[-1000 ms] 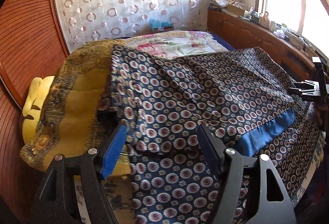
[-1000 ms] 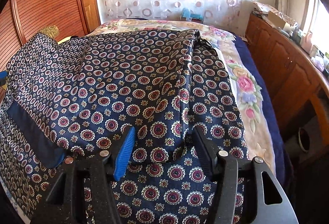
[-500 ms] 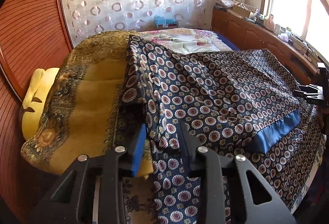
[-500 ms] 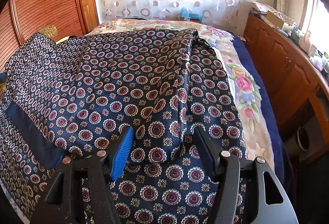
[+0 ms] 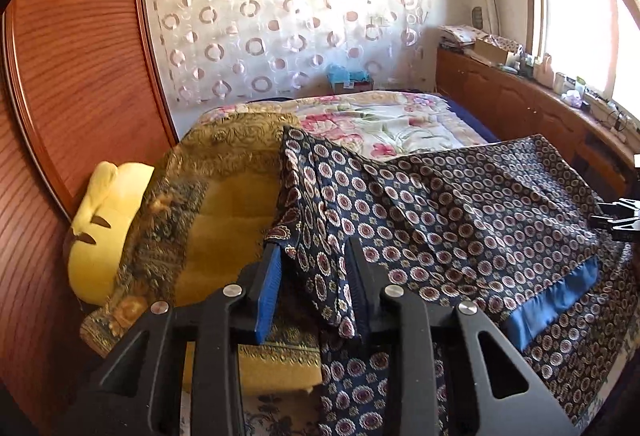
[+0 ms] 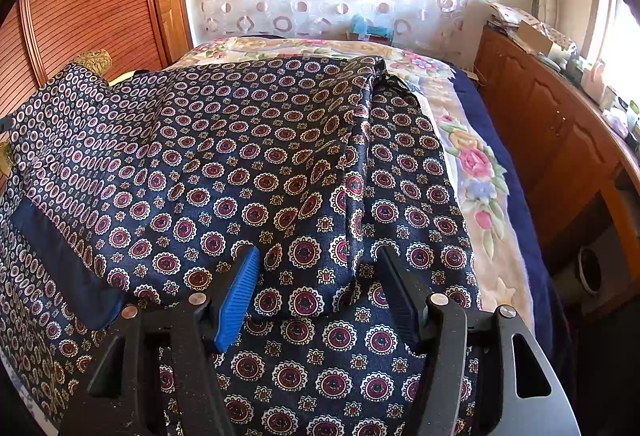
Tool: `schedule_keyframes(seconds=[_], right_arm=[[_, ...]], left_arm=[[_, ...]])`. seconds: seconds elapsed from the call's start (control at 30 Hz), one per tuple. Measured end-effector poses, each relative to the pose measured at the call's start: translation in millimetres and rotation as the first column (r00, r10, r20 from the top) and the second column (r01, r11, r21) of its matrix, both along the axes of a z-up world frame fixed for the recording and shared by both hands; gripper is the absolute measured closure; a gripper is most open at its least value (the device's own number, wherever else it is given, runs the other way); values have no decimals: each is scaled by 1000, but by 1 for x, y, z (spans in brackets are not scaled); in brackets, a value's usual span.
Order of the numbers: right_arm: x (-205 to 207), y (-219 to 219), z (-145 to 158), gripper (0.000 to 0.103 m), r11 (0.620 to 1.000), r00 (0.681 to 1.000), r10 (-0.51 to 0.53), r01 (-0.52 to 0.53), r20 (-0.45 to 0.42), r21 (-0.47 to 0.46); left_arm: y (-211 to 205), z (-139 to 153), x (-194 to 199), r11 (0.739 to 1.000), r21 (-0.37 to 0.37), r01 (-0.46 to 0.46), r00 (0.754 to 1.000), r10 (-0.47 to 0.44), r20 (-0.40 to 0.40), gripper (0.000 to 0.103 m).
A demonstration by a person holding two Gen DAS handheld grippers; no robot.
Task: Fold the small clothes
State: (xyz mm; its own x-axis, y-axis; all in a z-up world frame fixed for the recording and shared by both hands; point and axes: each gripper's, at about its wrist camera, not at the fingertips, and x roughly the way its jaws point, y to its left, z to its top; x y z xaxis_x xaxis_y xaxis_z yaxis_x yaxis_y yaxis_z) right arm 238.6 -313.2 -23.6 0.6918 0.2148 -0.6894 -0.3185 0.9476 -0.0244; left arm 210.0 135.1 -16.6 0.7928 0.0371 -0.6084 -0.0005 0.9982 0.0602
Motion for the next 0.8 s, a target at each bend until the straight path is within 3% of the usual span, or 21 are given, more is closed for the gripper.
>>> schedule_keyframes(seconds=[0.13,0.2,0.4,0.5,0.63,0.8], right_arm=[[0,0,0,40,1000,1000,0,0,0,0],[0,0,0,40,1000,1000,-1,1,0,-1],[0,0,0,40,1000,1000,-1,1,0,-1],[0,0,0,40,1000,1000,-1,1,1,-1],[0,0,0,40,1000,1000,-1,1,1,-1],[0,0,0,40,1000,1000,-2,2,1,-2]], left_arm=[[-4,2,5,1000,19,-11,1000,11,11,71],[-10,3,-1,1000,5,29,999,-29,15,71],[-36,2,-20,992,64,106,994,-106,1,71],[-39,11,-23,991,50,123,992,-125,23,71],[-38,16,-11,993,99,65,997,-69,33,68],[-17,-3,21,988,150,-29,998,37,-46,64]])
